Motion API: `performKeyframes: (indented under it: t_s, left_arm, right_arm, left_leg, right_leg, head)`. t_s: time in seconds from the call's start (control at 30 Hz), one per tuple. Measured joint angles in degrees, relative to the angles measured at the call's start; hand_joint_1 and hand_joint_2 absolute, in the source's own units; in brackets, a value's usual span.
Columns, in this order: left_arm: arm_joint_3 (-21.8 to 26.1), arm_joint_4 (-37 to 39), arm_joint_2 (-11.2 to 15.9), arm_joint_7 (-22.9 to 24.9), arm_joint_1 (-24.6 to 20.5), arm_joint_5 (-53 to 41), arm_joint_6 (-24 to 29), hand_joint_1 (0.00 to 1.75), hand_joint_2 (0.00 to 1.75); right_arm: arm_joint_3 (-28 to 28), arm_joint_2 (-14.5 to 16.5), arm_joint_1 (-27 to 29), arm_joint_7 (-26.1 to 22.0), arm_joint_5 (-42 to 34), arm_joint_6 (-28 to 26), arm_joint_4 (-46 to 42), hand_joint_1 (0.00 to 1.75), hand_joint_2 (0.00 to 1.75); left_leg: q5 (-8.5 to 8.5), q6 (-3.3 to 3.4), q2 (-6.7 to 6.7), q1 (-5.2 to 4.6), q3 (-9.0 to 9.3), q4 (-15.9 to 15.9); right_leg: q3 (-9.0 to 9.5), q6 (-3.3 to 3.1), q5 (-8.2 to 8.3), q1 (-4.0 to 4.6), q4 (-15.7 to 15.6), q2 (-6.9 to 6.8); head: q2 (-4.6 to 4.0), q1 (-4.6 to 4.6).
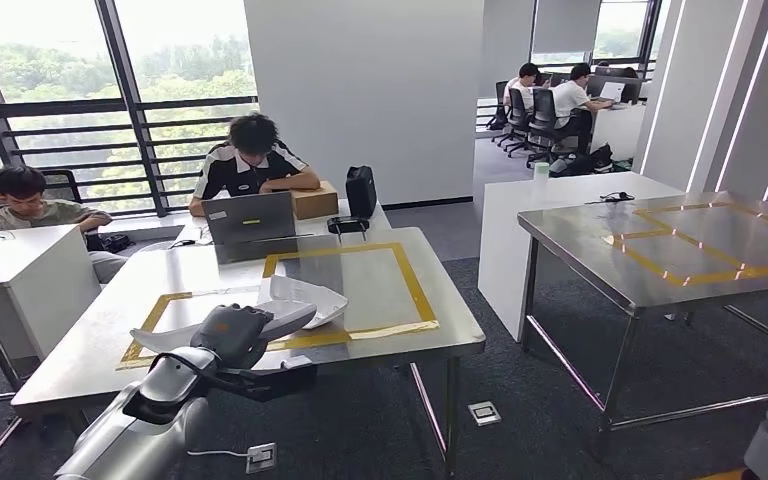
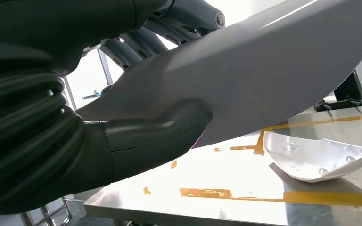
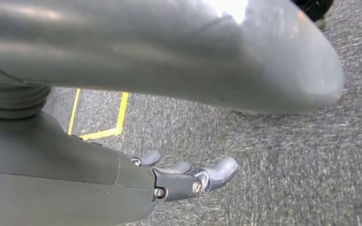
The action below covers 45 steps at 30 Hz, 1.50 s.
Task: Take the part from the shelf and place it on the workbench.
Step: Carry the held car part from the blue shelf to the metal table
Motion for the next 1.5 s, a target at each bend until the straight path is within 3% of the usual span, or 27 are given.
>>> performKeyframes:
  t_s: [0.07, 0.1, 0.17, 0.27, 0.33, 0.43, 0.47, 0.5, 0.53, 0.6, 0.67, 0.8, 0.83, 0.9, 0.97, 1.0, 1.03, 1.1, 1.13, 1.17, 1.27, 1.33, 1.43, 1.47, 1.5]
  left_arm:
    - [0.0, 0.0, 0.0, -0.1, -0.1, 0.0, 0.0, 1.75, 1.75]
    - [0.0, 0.0, 0.0, -0.1, -0.2, 0.0, 0.0, 1.75, 1.75]
    - [0.0, 0.1, -0.2, -0.2, -0.5, -0.1, 0.0, 1.75, 1.75]
    - [0.0, 0.0, -0.4, -0.2, -0.5, -0.1, 0.0, 1.75, 1.75]
    - [0.0, 0.0, -0.5, -0.2, -0.6, -0.1, -0.1, 1.75, 1.75]
    - [0.0, 0.1, -0.8, -0.3, -0.3, -0.2, -0.2, 1.75, 1.75]
    - [0.0, 0.1, -0.9, -0.4, -0.2, -0.2, -0.2, 1.75, 1.75]
    - [0.0, 0.1, -0.9, -0.4, -0.1, -0.2, -0.2, 1.75, 1.75]
    - [0.0, 0.1, -0.9, -0.4, 0.0, -0.2, -0.2, 1.75, 1.75]
    - [0.0, 0.2, -0.9, -0.4, -0.1, -0.2, -0.2, 1.75, 1.75]
    - [0.0, 0.2, -1.0, -0.4, -0.1, -0.2, -0.3, 1.75, 1.75]
    - [0.0, 0.2, -0.9, -0.5, -0.1, -0.3, -0.3, 1.75, 1.75]
    - [0.0, 0.2, -0.8, -0.4, -0.1, -0.3, -0.3, 1.75, 1.75]
    - [0.0, 0.2, -0.7, -0.4, -0.1, -0.5, -0.2, 1.75, 1.75]
    - [0.0, 0.2, -0.7, -0.4, 0.3, -0.7, -0.2, 1.75, 1.75]
    - [0.0, 0.2, -0.7, -0.4, 0.5, -0.7, -0.2, 1.75, 1.75]
    - [0.0, 0.2, -0.6, -0.4, 0.5, -0.7, -0.2, 1.75, 1.75]
    - [0.0, 0.2, -0.5, -0.3, 0.5, -0.8, -0.2, 1.75, 1.75]
    - [0.0, 0.3, -0.4, -0.3, 0.4, -0.8, -0.2, 1.75, 1.75]
    - [0.0, 0.3, -0.4, -0.3, 0.4, -0.8, -0.2, 1.75, 1.75]
    - [0.0, 0.1, -0.3, -0.3, 0.4, -0.8, -0.2, 1.75, 1.75]
    - [0.0, -0.1, -0.4, -0.3, 0.2, -0.8, -0.2, 1.75, 1.75]
    - [0.0, -0.2, -0.6, -0.3, 0.3, -0.8, -0.1, 1.75, 1.75]
    - [0.0, -0.1, -0.7, -0.4, 0.6, -0.8, -0.1, 1.75, 1.75]
    - [0.0, -0.1, -0.7, -0.4, 0.8, -0.8, -0.2, 1.75, 1.75]
  right_arm:
    - [0.0, 0.0, 0.1, 0.0, -0.1, 0.0, 0.0, 0.00, 0.00]
    - [0.0, 0.0, 0.0, 0.0, -0.2, 0.0, 0.0, 0.00, 0.00]
    - [0.0, 0.0, -0.2, 0.1, -0.2, 0.0, 0.0, 0.00, 0.00]
    - [-0.1, 0.0, -0.2, 0.2, -0.2, 0.0, 0.0, 0.00, 0.00]
    - [-0.1, 0.0, -0.2, 0.2, -0.2, 0.1, 0.0, 0.00, 0.00]
    - [-0.1, 0.0, -0.2, 0.2, -0.2, 0.1, 0.0, 0.00, 0.00]
    - [-0.1, 0.0, -0.1, 0.2, -0.2, 0.1, 0.0, 0.00, 0.00]
    - [-0.1, 0.0, 0.0, 0.2, -0.2, 0.0, 0.0, 0.00, 0.00]
    - [-0.1, 0.0, 0.1, 0.2, -0.1, 0.0, 0.0, 0.00, 0.00]
    - [-0.1, -0.1, 0.2, 0.2, -0.1, 0.0, 0.0, 0.00, 0.00]
    - [-0.1, -0.1, 0.1, 0.2, -0.1, 0.0, 0.0, 0.00, 0.00]
    - [-0.1, -0.1, 0.1, 0.2, 0.0, 0.0, 0.0, 0.00, 0.00]
    - [-0.1, -0.1, 0.1, 0.2, 0.0, 0.0, 0.0, 0.00, 0.00]
    - [-0.1, -0.2, 0.0, 0.2, 0.0, 0.0, 0.0, 0.00, 0.00]
    - [-0.1, -0.2, 0.0, 0.2, 0.1, 0.0, 0.0, 0.00, 0.00]
    - [-0.1, -0.2, 0.0, 0.2, 0.1, 0.0, 0.0, 0.00, 0.00]
    - [-0.1, -0.1, 0.0, 0.2, 0.1, 0.0, 0.0, 0.00, 0.00]
    - [-0.1, -0.1, 0.1, 0.3, 0.1, 0.0, 0.0, 0.00, 0.00]
    - [-0.1, -0.1, 0.1, 0.3, 0.1, 0.0, 0.0, 0.00, 0.00]
    - [-0.1, -0.1, 0.0, 0.3, 0.1, 0.0, 0.0, 0.00, 0.00]
    - [-0.1, -0.2, -0.1, 0.4, 0.2, 0.0, 0.0, 0.00, 0.00]
    - [-0.1, -0.1, -0.1, 0.5, 0.2, 0.0, 0.0, 0.00, 0.00]
    - [-0.1, -0.1, -0.1, 0.7, 0.2, 0.2, 0.0, 0.00, 0.00]
    - [-0.1, -0.1, -0.1, 0.8, 0.2, 0.2, 0.0, 0.00, 0.00]
    - [-0.1, -0.1, -0.1, 0.8, 0.2, 0.2, 0.0, 0.00, 0.00]
  left_leg:
    - [4.75, -0.10, 0.27, 0.08, 2.61, -7.0]
    - [5.85, 0.05, 0.40, -0.03, 4.09, -10.3]
    - [5.49, 0.73, 0.48, -0.34, 5.60, -13.2]
    - [4.53, 2.35, 0.23, -0.34, 6.75, -14.1]
    - [3.88, 3.28, 0.07, -0.34, 7.86, -14.3]
    - [2.61, 4.08, -0.22, -0.88, 9.20, -14.3]
    - [2.09, 4.21, -0.33, -1.11, 9.79, -14.3]
    - [1.53, 4.29, -0.44, -1.33, 10.50, -14.3]
    - [0.94, 4.31, -0.51, -1.52, 11.28, -14.3]
    - [-0.25, 4.20, -0.57, -1.81, 12.52, -14.2]
    - [-1.00, 3.77, -0.72, -1.93, 13.06, -14.2]
    - [-1.62, 2.29, -0.56, -1.87, 13.02, -12.0]
    - [-2.29, 1.84, -0.42, -1.71, 11.85, -9.7]
    - [-4.45, 1.04, -0.24, -1.11, 7.82, -3.3]
    - [-5.80, 0.47, -0.14, -0.46, 4.19, 0.4]
    - [-5.00, 0.23, -0.08, -0.18, 3.52, -0.2]
    - [-2.90, 0.02, 0.02, 0.05, 3.72, -2.7]
    - [3.15, -0.16, 0.39, 0.34, 5.01, -10.2]
    - [4.95, 0.04, 0.59, 0.29, 5.51, -12.9]
    - [6.04, 0.43, 0.70, 0.20, 5.67, -14.5]
    - [5.93, 2.08, 0.58, 0.05, 6.33, -15.2]
    - [5.48, 2.94, 0.40, 0.10, 7.37, -15.5]
    - [4.25, 3.79, 0.18, -0.25, 8.65, -15.5]
    - [3.75, 3.90, 0.07, -0.43, 9.16, -15.5]
    - [3.22, 3.94, -0.03, -0.60, 9.74, -15.4]
  right_leg:
    - [1.25, 0.63, -1.10, -0.24, -0.1, 0.00]
    - [1.66, 1.05, -1.56, -0.25, -0.2, 0.00]
    - [2.18, 1.95, -1.87, -0.12, -0.7, -0.02]
    - [2.47, 2.76, -1.55, -0.19, 0.1, -0.10]
    - [-0.21, 2.76, -2.35, -0.07, 4.7, -0.10]
    - [-7.39, 2.50, -5.19, 0.60, 13.7, -0.07]
    - [-8.91, 2.28, -5.18, 0.88, 14.3, -0.06]
    - [-9.48, 1.93, -3.96, 1.16, 13.0, -0.06]
    - [-9.11, 1.50, -1.56, 1.46, 10.0, -0.04]
    - [-7.47, 0.46, 4.06, 2.15, 2.8, 0.03]
    - [-6.40, -0.26, 6.37, 2.60, -1.0, 0.08]
    - [-4.21, -1.27, 5.59, 2.26, -2.1, 0.05]
    - [-3.52, -1.44, 5.26, 2.04, -2.3, 0.04]
    - [-2.44, -1.55, 4.38, 1.74, -2.3, 0.04]
    - [-1.32, -1.25, 3.36, 1.38, -2.3, 0.09]
    - [-0.62, -1.01, 2.79, 1.17, -2.3, 0.13]
    - [0.16, -0.72, 2.18, 0.94, -2.2, 0.16]
    - [1.32, 0.03, 0.93, 0.63, -2.1, 0.18]
    - [1.63, 0.44, 0.44, 0.57, -2.0, 0.19]
    - [1.82, 0.91, 0.12, 0.60, -2.1, 0.20]
    - [2.36, 2.00, -0.12, 0.58, -1.9, 0.15]
    - [0.60, 2.22, -0.50, 0.47, 1.6, 0.09]
    - [-6.38, 2.26, -3.56, 0.61, 11.3, 0.10]
    - [-8.24, 2.24, -4.33, 0.68, 13.0, 0.10]
    - [-9.20, 2.15, -4.08, 0.77, 12.8, 0.10]
  head:
    - [0.00, -0.01]
    - [0.00, -0.04]
    - [0.01, -0.05]
    - [0.04, 0.03]
    - [0.08, 0.15]
    - [0.09, 0.17]
    - [0.10, 0.19]
    - [0.10, 0.20]
    - [0.09, 0.20]
    - [0.08, 0.16]
    - [0.07, 0.11]
    - [0.10, 0.10]
    - [0.11, 0.06]
    - [0.10, -0.05]
    - [0.10, -0.09]
    - [0.10, -0.09]
    - [0.10, -0.09]
    - [0.08, -0.11]
    - [0.06, -0.13]
    - [0.04, -0.15]
    - [0.02, -0.13]
    - [0.02, -0.10]
    - [0.02, -0.09]
    - [0.02, -0.09]
    - [0.02, -0.09]
